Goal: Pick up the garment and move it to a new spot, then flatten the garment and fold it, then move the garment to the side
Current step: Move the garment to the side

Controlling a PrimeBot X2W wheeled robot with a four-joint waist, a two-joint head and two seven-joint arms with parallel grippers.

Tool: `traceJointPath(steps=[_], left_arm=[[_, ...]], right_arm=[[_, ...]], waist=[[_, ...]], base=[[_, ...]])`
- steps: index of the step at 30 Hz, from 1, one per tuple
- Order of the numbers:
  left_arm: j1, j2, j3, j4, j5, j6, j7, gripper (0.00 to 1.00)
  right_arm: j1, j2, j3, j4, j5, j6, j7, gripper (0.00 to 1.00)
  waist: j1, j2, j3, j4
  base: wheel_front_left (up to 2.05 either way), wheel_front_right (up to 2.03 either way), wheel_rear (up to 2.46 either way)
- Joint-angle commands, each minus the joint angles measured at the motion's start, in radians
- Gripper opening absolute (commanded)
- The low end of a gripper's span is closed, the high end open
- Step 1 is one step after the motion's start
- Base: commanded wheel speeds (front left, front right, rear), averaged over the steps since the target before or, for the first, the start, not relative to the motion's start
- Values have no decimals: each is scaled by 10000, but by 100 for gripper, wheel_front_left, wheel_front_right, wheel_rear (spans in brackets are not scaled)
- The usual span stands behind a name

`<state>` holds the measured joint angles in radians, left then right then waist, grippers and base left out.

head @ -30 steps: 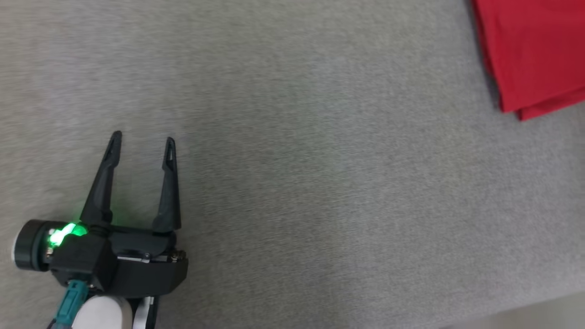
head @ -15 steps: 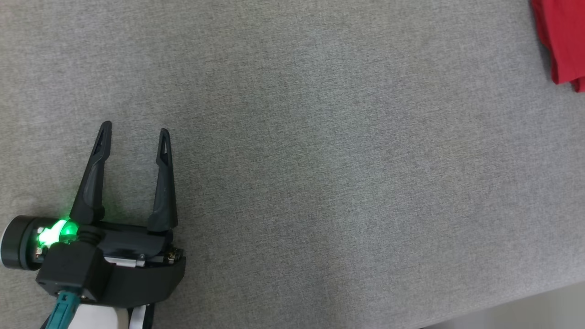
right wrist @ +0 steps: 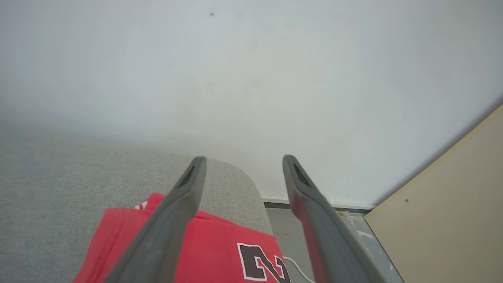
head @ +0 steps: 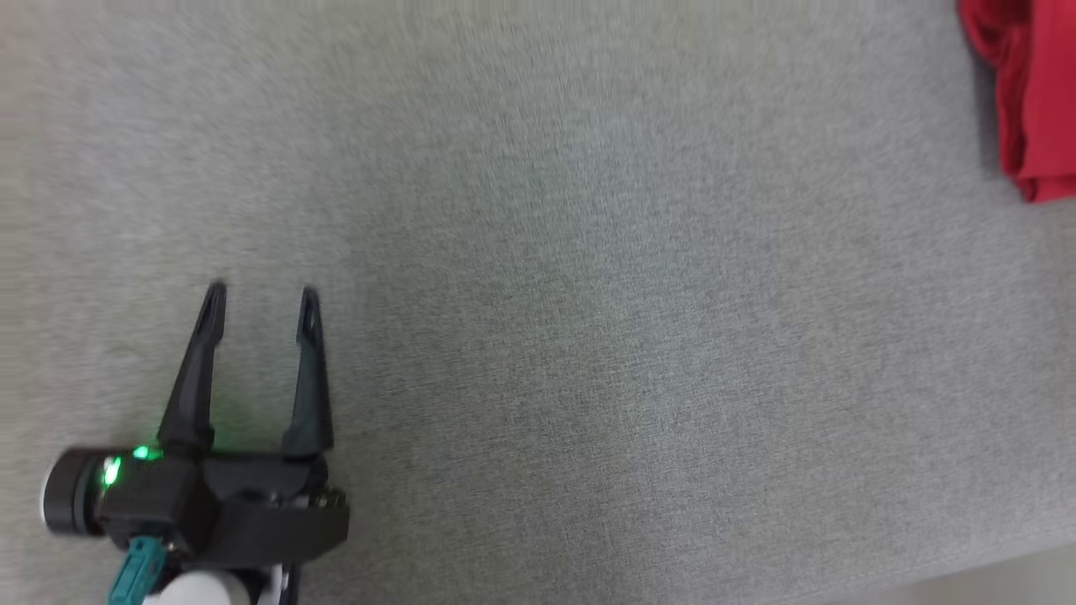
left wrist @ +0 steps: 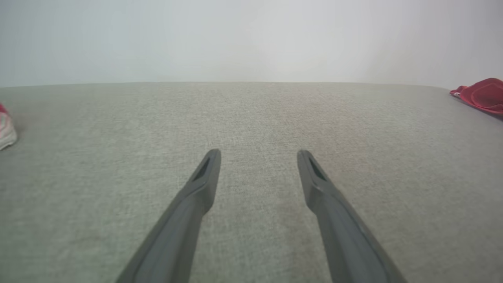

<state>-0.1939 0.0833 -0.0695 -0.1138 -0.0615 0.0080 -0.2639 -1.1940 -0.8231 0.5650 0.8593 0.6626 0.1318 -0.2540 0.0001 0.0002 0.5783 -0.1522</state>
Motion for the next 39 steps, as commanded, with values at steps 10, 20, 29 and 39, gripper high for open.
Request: traceJointPath(steps=[10, 20, 29, 39], left_arm=[[1501, -190, 703, 316, -438, -18, -3, 100], [2152, -268, 952, 493, -535, -138, -3, 100], [2401, -300, 1227, 749, -641, -243, -3, 100], [2535, -321, 1399, 993, -693, -335, -3, 100]], right_arm=[[2775, 1529, -1517, -2232, -807, -26, -116, 100], [6174, 3057, -3218, -4109, -1671, -26, -117, 100], [9213, 4556, -4614, -5767, -1824, -26, -120, 100], [11280, 5623, -5155, -6982, -2193, -26, -119, 100]], waist=[[-1, -2, -3144, 796], [-1, -2, -4218, 1215], [-1, -2, -4753, 1483], [-1, -2, -5196, 1456]], base=[[0, 0, 0], [0, 0, 0], [0, 0, 0], [0, 0, 0]])
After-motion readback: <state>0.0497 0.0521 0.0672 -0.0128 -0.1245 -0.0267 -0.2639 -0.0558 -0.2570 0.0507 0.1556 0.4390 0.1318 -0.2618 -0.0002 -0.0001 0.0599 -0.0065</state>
